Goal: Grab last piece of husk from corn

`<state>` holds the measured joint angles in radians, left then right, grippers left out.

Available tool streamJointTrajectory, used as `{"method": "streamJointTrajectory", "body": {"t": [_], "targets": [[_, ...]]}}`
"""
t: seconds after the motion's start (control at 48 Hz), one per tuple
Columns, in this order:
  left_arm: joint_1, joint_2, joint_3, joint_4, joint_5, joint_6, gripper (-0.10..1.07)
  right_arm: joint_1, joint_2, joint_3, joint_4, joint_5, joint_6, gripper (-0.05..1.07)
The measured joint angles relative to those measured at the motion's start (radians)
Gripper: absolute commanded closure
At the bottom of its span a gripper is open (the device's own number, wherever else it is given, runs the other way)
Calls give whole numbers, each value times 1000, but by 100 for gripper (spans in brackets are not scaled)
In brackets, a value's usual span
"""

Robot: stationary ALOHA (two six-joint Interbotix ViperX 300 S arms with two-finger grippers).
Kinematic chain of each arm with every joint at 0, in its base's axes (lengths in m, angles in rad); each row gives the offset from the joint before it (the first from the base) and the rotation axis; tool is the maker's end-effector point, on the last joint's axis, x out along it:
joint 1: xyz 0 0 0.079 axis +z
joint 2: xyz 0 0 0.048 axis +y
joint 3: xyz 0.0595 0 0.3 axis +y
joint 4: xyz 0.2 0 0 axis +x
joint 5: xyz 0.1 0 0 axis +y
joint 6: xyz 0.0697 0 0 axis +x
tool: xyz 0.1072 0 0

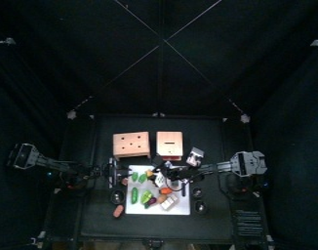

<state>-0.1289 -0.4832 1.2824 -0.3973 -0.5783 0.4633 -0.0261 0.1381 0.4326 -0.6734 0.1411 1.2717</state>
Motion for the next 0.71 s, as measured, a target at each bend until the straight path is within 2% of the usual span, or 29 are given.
{"method": "streamJointTrajectory", "body": {"t": [0.125,0.25,0.375,0.5,0.708], "targets": [[-14,48,-51,-2,12,3,6,-48,-8,14,11,-143,5,51],[-15,101,-91,-2,12,3,-7,-72,-8,23,49,-224,2,51],[-15,135,-109,-8,2,3,-6,-84,-8,29,72,-242,0,51],[-15,141,-112,-60,-12,0,-6,-92,-9,29,74,-244,-8,51],[-23,143,-133,-241,-15,-31,-6,-95,-9,28,55,-244,-11,51]]}}
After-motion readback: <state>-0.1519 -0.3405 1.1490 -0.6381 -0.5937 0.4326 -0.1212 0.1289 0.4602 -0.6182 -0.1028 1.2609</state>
